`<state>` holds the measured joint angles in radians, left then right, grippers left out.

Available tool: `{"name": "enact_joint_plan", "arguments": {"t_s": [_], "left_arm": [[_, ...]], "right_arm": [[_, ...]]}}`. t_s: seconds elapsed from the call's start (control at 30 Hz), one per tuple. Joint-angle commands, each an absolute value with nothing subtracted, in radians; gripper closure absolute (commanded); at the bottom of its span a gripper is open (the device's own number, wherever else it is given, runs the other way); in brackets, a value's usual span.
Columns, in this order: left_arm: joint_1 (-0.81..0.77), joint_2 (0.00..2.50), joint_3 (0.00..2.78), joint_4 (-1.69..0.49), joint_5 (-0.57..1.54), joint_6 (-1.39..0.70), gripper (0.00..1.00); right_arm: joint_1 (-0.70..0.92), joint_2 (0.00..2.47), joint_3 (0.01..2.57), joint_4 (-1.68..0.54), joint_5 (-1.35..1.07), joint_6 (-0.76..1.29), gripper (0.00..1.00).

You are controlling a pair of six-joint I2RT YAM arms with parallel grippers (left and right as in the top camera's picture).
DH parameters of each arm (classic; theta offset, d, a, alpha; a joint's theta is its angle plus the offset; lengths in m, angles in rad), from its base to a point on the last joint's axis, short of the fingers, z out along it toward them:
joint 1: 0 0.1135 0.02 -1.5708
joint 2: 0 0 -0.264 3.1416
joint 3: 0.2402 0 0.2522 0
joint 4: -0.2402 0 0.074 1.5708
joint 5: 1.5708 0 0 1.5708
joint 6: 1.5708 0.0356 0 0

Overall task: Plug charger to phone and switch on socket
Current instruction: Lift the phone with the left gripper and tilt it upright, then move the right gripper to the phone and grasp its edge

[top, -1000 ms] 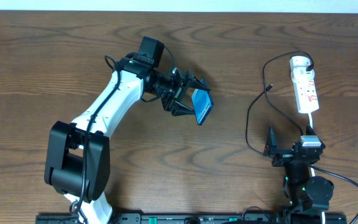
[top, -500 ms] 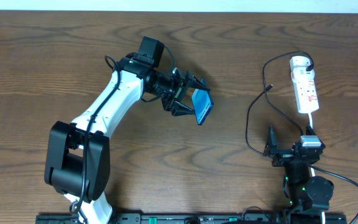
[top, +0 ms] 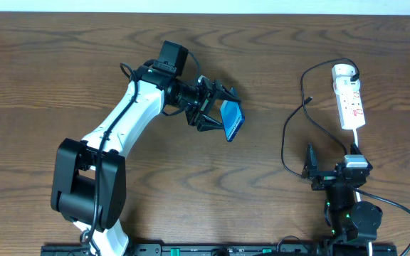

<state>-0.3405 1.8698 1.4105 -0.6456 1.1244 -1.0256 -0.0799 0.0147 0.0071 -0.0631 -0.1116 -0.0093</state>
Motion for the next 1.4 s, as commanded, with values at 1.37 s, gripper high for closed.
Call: {"name": "enact_joint_plan", "arguments": {"t_s": [1.37], "left_arm": [[-0.340, 1.834, 1.412, -0.641, 1.159, -1.022, 0.33]], "right_arm": [[-0.073, 0.013, 0.037, 0.133, -0.197, 0.797, 0.01]]}}
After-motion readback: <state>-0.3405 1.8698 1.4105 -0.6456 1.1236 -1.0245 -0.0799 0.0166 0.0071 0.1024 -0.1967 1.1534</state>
